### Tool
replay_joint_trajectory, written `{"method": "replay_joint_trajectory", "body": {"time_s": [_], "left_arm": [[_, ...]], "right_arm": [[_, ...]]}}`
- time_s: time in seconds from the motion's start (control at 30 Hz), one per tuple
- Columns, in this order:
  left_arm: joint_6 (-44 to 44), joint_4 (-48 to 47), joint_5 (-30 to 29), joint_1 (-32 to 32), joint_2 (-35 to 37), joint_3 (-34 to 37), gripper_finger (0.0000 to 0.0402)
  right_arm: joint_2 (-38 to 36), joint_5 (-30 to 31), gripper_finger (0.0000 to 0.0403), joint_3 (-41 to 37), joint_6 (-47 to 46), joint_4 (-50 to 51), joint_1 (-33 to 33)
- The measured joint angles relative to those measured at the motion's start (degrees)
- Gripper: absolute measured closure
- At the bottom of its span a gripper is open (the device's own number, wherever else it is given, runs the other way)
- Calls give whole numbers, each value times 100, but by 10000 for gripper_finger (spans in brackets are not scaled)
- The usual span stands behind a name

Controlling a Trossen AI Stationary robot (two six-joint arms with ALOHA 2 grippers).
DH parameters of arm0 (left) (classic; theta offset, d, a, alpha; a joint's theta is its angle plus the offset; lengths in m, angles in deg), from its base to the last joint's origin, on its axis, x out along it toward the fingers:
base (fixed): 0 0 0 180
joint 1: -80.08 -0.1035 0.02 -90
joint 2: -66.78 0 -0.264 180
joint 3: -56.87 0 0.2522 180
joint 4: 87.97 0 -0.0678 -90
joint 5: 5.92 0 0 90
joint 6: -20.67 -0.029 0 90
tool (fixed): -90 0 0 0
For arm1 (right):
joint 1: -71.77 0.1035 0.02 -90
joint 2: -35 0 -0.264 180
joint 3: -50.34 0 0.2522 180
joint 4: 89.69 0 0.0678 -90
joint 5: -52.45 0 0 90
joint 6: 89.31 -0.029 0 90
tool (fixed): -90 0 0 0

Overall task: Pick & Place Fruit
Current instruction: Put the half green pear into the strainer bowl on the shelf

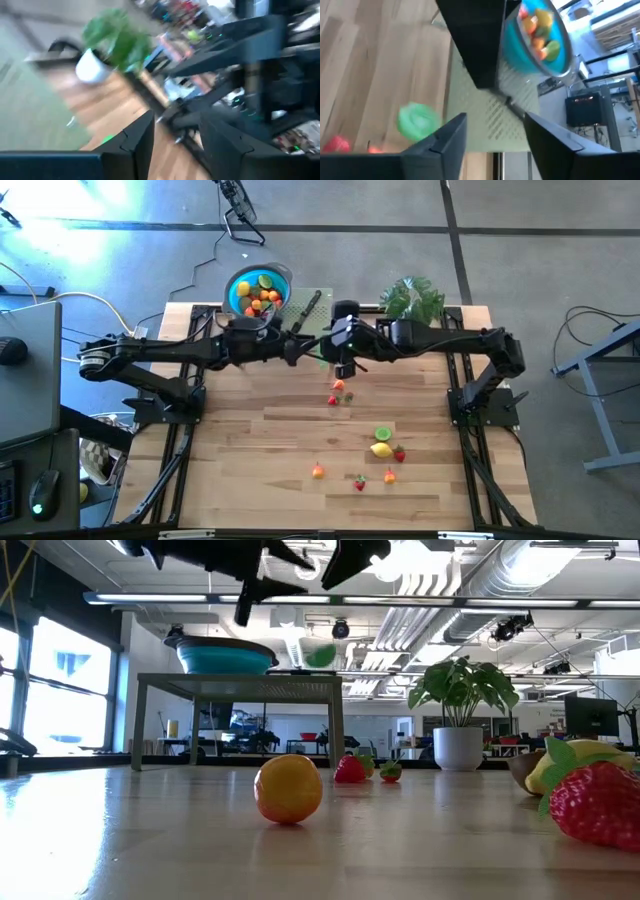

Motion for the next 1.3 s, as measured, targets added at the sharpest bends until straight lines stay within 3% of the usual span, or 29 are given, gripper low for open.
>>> {"method": "replay_joint_trajectory", "body": {"time_s": [0.13, 0.3, 0.47, 0.57, 0.83, 1.03, 1.3], "left_arm": [[304, -581, 378, 253, 46, 2, 273], [215, -790, 248, 543, 96, 2, 320], [15, -1413, 527, 540, 554, -5, 375], [-245, -1946, 495, 604, 823, 0, 397], [-409, -2595, -1012, 1423, 1352, 2, 400], [-406, -2744, -2361, 2169, 1408, 2, 401], [-136, -2833, -3351, 3022, 1408, 2, 401]], "right_arm": [[19, -163, 259, -11, -479, 635, 0], [-39, -946, 326, -11, -777, 1108, 0], [-235, -1543, 384, -9, -970, 1212, -33], [-362, -2057, 397, -3, -1254, 1192, -77], [-518, -2578, 401, 2, -1523, 657, -85], [-530, -3329, 401, -13, -1544, 52, -85], [-528, -3514, 401, -13, -1537, -328, -118]]}}
